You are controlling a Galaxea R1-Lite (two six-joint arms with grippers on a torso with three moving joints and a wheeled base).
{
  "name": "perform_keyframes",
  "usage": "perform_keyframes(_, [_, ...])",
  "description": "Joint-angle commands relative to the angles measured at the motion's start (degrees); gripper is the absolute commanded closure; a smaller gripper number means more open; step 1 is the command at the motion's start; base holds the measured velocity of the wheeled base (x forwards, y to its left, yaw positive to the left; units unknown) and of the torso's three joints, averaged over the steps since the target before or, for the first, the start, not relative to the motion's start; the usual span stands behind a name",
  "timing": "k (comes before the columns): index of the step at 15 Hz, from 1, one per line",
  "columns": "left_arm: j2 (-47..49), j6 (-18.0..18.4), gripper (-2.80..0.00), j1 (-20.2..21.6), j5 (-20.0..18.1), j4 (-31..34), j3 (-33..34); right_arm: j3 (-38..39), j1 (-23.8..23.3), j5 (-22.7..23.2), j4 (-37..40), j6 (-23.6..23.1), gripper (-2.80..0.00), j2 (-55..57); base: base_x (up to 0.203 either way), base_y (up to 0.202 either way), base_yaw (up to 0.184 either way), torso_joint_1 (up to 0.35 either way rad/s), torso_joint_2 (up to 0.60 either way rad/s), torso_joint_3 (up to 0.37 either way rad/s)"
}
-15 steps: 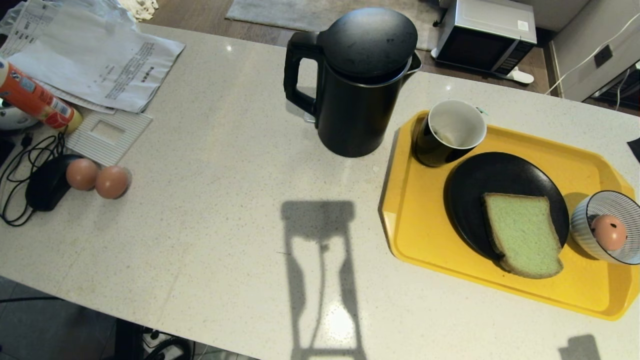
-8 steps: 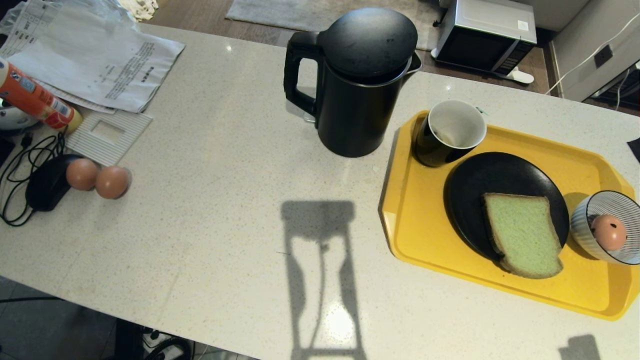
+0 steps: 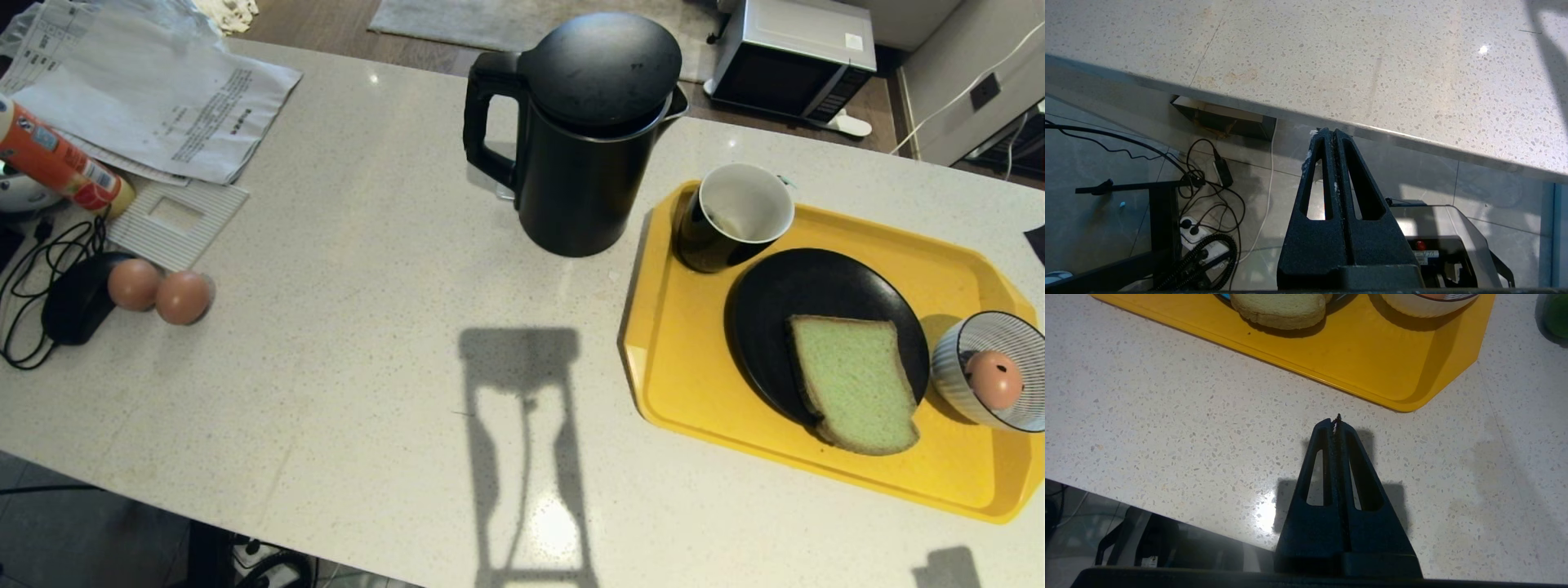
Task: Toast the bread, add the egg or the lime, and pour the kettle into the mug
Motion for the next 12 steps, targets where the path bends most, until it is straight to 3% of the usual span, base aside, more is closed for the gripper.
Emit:
perform_keyframes(1, [-0.04,-0.03,0.00,0.01,0.02,-0.03,0.88,0.01,0.02,-0.05,-0.01,0.14,0.00,0.04,0.000,0.000,0.000,0.000,0.00,0.000])
perform_keyframes(12, [-0.04,-0.03,0.00,0.01,0.02,-0.03,0.88,0.00,0.02,-0.06,-0.19,1.04,0.00,0.04,0.000,0.000,0.000,0.000,0.00,0.000])
